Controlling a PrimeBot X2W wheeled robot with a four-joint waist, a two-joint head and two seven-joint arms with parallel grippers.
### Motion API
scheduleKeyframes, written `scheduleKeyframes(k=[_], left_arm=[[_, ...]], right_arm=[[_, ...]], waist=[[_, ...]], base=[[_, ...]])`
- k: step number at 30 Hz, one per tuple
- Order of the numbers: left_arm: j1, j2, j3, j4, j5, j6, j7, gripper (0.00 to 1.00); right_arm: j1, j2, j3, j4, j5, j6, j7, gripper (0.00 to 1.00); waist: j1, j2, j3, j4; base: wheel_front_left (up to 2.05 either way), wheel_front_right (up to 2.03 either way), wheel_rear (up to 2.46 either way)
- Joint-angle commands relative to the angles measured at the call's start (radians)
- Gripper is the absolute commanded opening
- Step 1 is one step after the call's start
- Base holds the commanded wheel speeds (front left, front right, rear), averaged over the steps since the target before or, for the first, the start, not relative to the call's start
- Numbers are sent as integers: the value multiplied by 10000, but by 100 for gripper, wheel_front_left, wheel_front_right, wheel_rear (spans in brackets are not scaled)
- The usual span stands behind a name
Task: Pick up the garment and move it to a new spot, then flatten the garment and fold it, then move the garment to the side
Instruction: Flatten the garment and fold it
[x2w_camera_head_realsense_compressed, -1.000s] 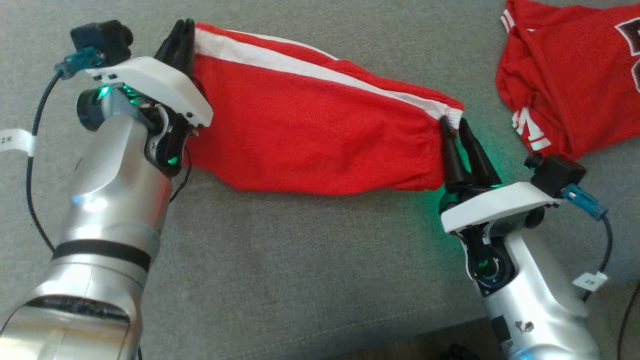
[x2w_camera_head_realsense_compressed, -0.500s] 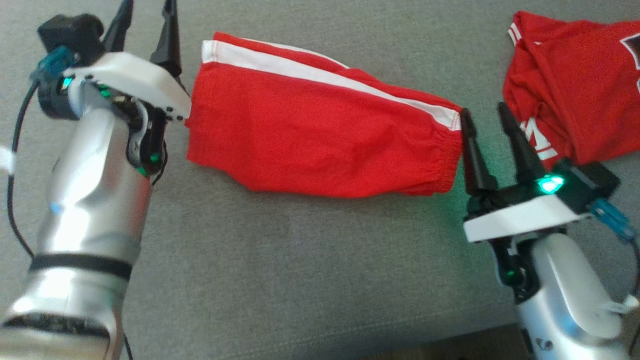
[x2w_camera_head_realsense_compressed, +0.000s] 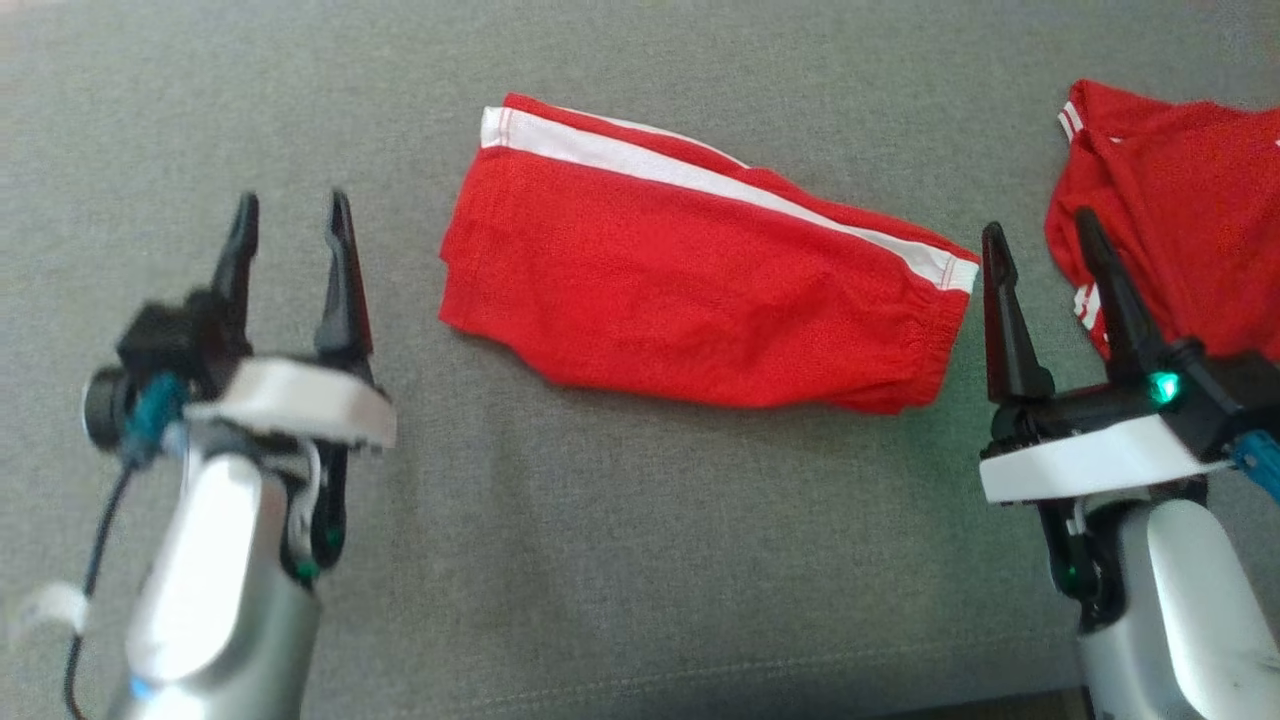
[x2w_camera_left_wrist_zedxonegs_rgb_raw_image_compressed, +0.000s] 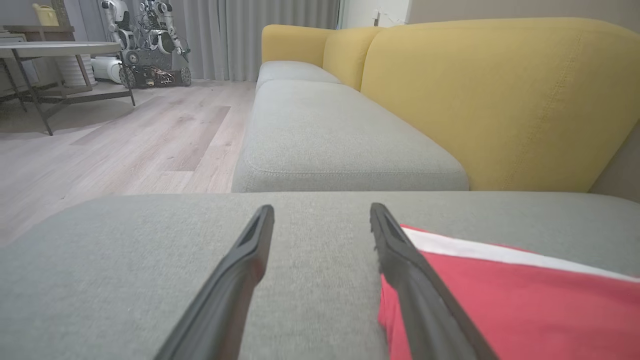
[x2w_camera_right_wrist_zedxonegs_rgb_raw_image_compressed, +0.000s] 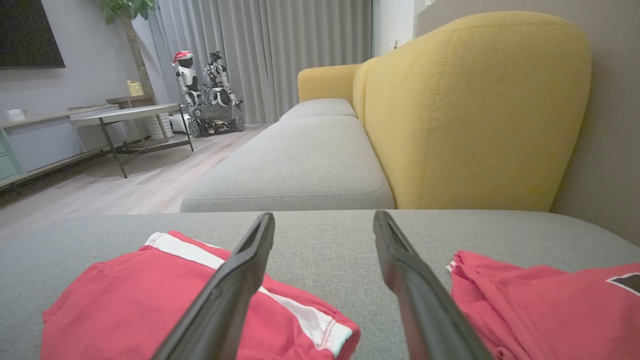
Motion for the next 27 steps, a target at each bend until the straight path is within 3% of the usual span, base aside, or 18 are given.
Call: scheduleKeyframes(k=[1, 10, 27], left_arm=[[209, 256, 421, -615, 206, 115, -52, 100], [1777, 154, 363, -1557, 507, 385, -52, 100], [2102, 128, 314, -1616, 486, 475, -53, 100]], right_arm=[[28, 75, 104, -411, -122, -9, 83, 100], [384, 160, -83, -319, -340, -9, 406, 100], [627, 216, -150, -351, -195, -9, 582, 100]], waist=[[0, -1, -83, 88], [0, -1, -297, 367], [0, -1, -419, 481]], base=[[0, 0, 0], [0, 0, 0], [0, 0, 0]])
